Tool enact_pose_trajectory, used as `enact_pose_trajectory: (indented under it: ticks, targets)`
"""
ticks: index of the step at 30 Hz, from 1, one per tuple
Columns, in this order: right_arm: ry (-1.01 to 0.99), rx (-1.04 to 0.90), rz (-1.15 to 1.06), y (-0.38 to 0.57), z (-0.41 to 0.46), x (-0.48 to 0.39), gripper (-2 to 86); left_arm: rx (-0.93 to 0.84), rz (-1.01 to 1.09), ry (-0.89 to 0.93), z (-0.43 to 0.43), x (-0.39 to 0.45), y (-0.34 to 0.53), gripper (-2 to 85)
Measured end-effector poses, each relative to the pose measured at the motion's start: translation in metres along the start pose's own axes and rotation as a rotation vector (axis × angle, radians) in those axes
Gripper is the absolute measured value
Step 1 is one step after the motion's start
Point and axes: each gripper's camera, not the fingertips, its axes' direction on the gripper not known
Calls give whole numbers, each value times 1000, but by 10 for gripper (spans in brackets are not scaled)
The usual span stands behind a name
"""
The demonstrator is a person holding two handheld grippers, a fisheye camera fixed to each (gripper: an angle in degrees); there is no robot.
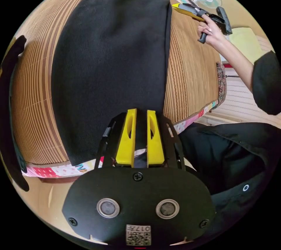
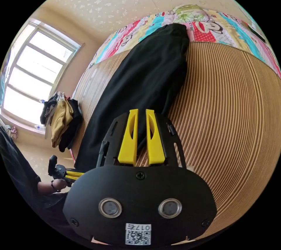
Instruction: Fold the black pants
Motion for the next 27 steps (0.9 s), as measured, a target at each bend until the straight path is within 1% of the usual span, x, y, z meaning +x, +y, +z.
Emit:
enact_pose_trajectory:
  ticks: [2, 3, 4, 5, 7, 10, 12, 13, 14, 15, 17, 19, 21, 22, 25, 27]
  targets:
    - [-93, -109, 75, 54, 33, -11, 56, -7, 14, -16, 0, 2, 1, 54]
    - [-112, -124, 94, 65, 39, -13, 57, -7, 0, -11, 1, 1, 2, 52]
    - [-123, -127, 101, 89, 49, -20, 59, -5, -12, -4, 1, 0, 4, 51]
    - [-80, -75, 89, 111, 50, -28, 56, 4, -33, 16, 2, -3, 6, 48]
    - [-45, -83, 112, 131, 51, -34, 51, 9, -72, 50, 1, -9, 11, 48]
    - [-114, -113, 140, 155, 51, -37, 60, 113, -172, 82, -14, -25, 30, 56]
    - [-170, -125, 143, 167, 54, -38, 71, 226, -232, 22, -35, -41, 49, 63]
    - [-208, -140, 150, 174, 57, -39, 78, 249, -245, -6, -40, -45, 52, 64]
    - [-233, -154, 158, 180, 58, -41, 83, 283, -276, -70, -51, -54, 59, 68]
    - [-234, -159, 160, 184, 58, -42, 85, 298, -306, -129, -58, -64, 64, 73]
    - [-210, -158, 178, 199, 58, -47, 83, 298, -326, -162, -64, -80, 68, 81]
    - [-227, -164, 202, 210, 61, -49, 74, 277, -317, -142, -61, -96, 69, 85]
    - [-288, -200, 221, 220, 68, -51, 58, 231, -308, -110, -47, -113, 70, 87]
    - [-315, -202, 229, 228, 71, -53, 44, 242, -303, -99, -46, -116, 72, 87]
    - [-315, -135, 239, 242, 59, -56, 30, 253, -198, -41, -47, -121, 78, 79]
    - [-342, -92, 259, 247, 46, -59, 26, 280, -112, 37, -59, -120, 83, 22]
